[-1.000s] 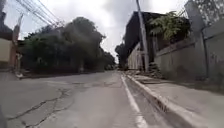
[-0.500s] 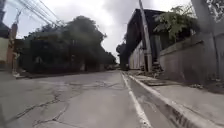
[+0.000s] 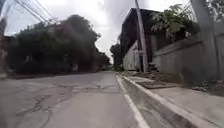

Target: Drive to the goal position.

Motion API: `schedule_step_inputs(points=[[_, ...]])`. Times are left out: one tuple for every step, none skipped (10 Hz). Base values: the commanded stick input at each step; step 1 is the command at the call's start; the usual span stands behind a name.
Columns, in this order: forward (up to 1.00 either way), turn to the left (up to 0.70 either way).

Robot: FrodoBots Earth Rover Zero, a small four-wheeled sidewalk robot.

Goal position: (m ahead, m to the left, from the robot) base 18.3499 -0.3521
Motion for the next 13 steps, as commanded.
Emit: schedule_step_inputs(points=[[0.70, -0.33], [0.70, -0.24], [0.70, 0.00], [0.70, 0.00], [0.70, 0.00], [0.70, 0.00], [0.70, 0.00], [0.70, 0.00], [0.70, 0.00], [0.70, 0.07], [0.70, 0.21], [0.70, 0.29], [0.70, 0.09]])
